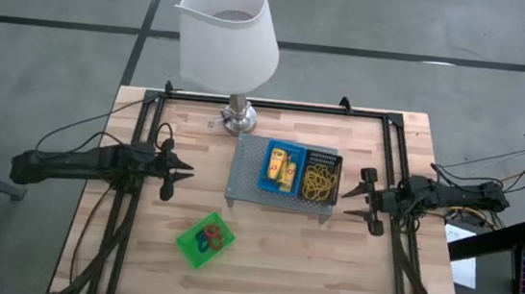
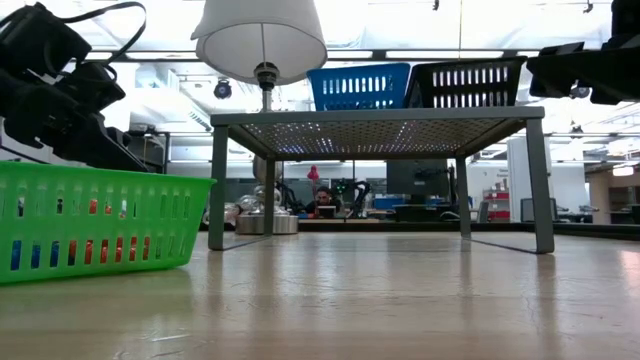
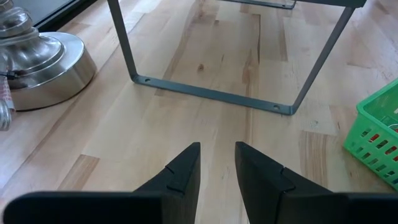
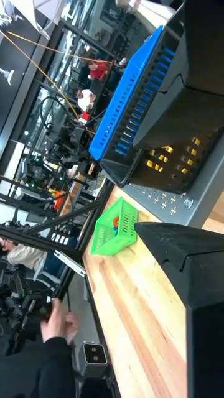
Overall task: Pick & Place Office Desk Supplies
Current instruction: Put the green basket on the shelf
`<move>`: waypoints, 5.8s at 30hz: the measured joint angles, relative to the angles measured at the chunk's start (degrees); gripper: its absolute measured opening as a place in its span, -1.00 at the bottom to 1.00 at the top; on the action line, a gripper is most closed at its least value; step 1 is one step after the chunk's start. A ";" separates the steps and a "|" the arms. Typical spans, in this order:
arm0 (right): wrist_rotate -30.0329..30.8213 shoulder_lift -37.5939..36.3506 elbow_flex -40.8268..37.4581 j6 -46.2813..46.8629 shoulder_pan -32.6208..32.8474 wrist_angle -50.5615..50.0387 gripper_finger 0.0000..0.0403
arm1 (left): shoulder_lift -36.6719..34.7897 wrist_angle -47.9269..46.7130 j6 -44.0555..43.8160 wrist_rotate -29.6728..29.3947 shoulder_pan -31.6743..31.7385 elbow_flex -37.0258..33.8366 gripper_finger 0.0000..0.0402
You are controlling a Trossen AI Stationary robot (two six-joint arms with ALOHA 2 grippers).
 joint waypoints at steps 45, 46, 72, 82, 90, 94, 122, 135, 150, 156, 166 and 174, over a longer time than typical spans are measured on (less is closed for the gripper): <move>0.31 0.01 0.00 0.00 -0.02 -0.04 0.00 | 37.97 15.66 -1.73 9.48 -1.84 27.09 -0.47; 0.31 0.00 0.00 0.00 -0.02 -0.04 0.00 | 38.65 14.95 -2.80 9.45 -1.88 28.23 -0.47; 0.44 0.00 0.02 0.00 -0.02 -0.06 0.00 | 35.93 6.73 -24.89 4.90 -13.64 31.91 -0.47; 0.32 0.05 0.02 0.00 -0.02 -0.05 0.00 | 37.18 4.83 -25.35 -1.16 -25.63 30.02 -0.47; 0.31 0.00 0.02 0.00 -0.02 -0.06 0.00 | 39.76 5.14 -26.03 -17.79 -35.28 30.01 -0.47; 0.32 0.00 0.02 0.00 0.00 -0.06 0.00 | 42.42 5.40 -32.07 -21.16 -37.61 30.05 -0.47; 0.36 0.04 0.02 0.00 -0.01 -0.06 0.00 | 46.66 -11.82 -111.28 -6.16 -39.42 32.46 -0.47; 0.42 -0.02 0.02 0.00 -0.01 -0.04 0.00 | 63.52 -5.98 -144.67 -8.01 -52.22 40.88 -0.47; 0.37 0.04 0.02 0.00 -0.01 -0.06 0.00 | 75.09 -22.48 -148.77 -2.12 -52.83 55.24 -0.47; 0.37 0.04 0.02 0.00 -0.02 -0.05 0.00 | 74.62 -22.45 -155.70 -1.84 -52.83 53.23 -0.47; 0.37 0.04 0.02 0.00 0.00 -0.06 0.00 | 74.71 -19.34 -162.02 -1.42 -52.60 49.80 -0.47; 0.37 0.04 0.02 0.00 -0.02 -0.06 0.00 | 74.71 -14.68 -164.16 -1.42 -52.54 45.38 -0.47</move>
